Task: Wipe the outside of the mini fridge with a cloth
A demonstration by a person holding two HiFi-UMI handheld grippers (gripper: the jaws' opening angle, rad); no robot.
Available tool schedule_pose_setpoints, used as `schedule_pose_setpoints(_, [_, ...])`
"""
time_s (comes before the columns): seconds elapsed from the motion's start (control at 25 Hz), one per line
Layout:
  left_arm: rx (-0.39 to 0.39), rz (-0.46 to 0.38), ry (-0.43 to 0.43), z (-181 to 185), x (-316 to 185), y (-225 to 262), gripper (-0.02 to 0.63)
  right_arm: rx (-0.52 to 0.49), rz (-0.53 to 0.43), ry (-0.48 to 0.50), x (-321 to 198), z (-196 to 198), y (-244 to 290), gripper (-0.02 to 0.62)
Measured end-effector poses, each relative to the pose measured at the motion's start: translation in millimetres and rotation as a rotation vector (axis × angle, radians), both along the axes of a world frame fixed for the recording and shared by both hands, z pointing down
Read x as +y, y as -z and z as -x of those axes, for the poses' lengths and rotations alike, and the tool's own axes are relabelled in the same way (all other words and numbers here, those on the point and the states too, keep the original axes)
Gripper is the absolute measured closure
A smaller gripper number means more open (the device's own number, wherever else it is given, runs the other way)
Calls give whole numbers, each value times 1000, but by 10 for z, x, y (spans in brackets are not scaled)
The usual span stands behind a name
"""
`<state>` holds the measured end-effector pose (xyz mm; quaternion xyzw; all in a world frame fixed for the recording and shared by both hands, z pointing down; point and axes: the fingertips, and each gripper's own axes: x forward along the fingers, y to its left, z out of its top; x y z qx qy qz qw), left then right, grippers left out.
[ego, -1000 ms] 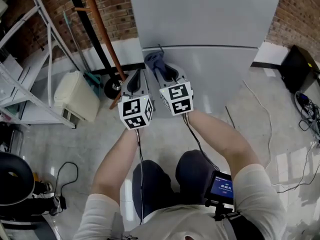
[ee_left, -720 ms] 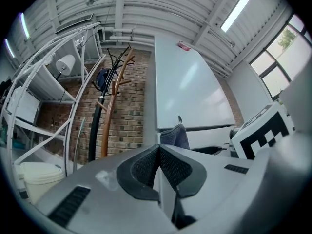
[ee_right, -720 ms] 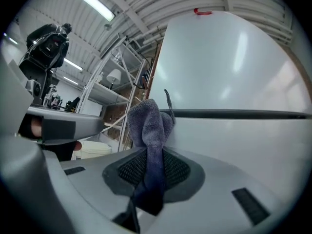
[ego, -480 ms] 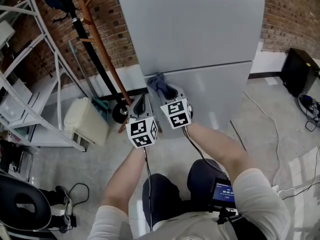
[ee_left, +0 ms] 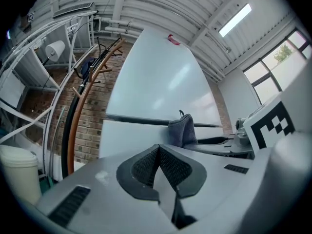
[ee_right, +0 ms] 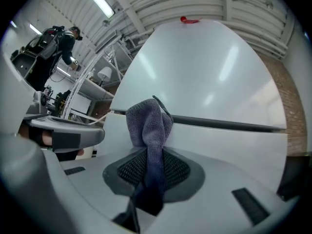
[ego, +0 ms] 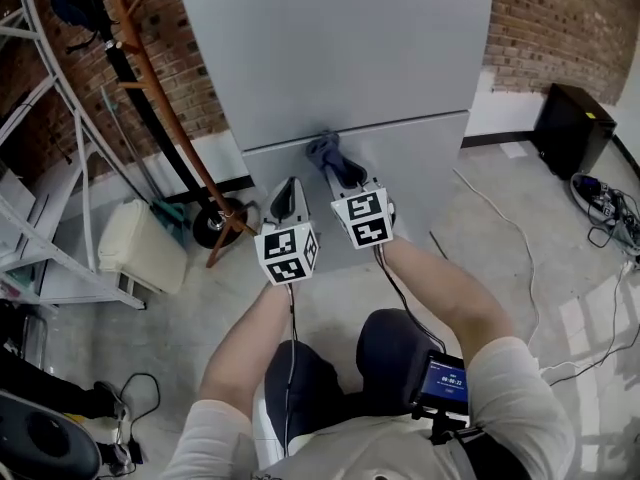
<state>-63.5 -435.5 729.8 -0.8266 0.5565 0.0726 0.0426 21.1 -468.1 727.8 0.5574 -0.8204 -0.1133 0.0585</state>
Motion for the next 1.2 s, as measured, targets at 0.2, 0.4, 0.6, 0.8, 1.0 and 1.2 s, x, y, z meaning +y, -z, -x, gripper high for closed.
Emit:
schedule_pose_setpoints(0.2, [6, 0, -46, -393, -56, -9, 601, 6, -8, -53, -6, -480, 23, 509])
schedule_pose_setpoints(0.4, [2, -2, -94, -865, -92, -14, 601, -3, -10, -99, -25, -990, 9, 509])
schedule_pose_setpoints(0.6, [-11, 1, -135, -1269, -121, -27, 601, -15, -6, -167, -56, -1603, 7, 509])
schedule_pose_setpoints(0.8, [-31, 8, -165, -1554, -144, -77, 602, -39, -1, -251, -109, -2194, -9, 509])
schedule_pose_setpoints(1.0, [-34, 4, -191, -1776, -148, -62, 601, -71, 16, -335, -145, -2737, -59, 509])
schedule_pose_setpoints(1.2, [-32, -4, -202, -1898, -166, -22, 601, -86, 29, -358, -184, -2932, -83, 509])
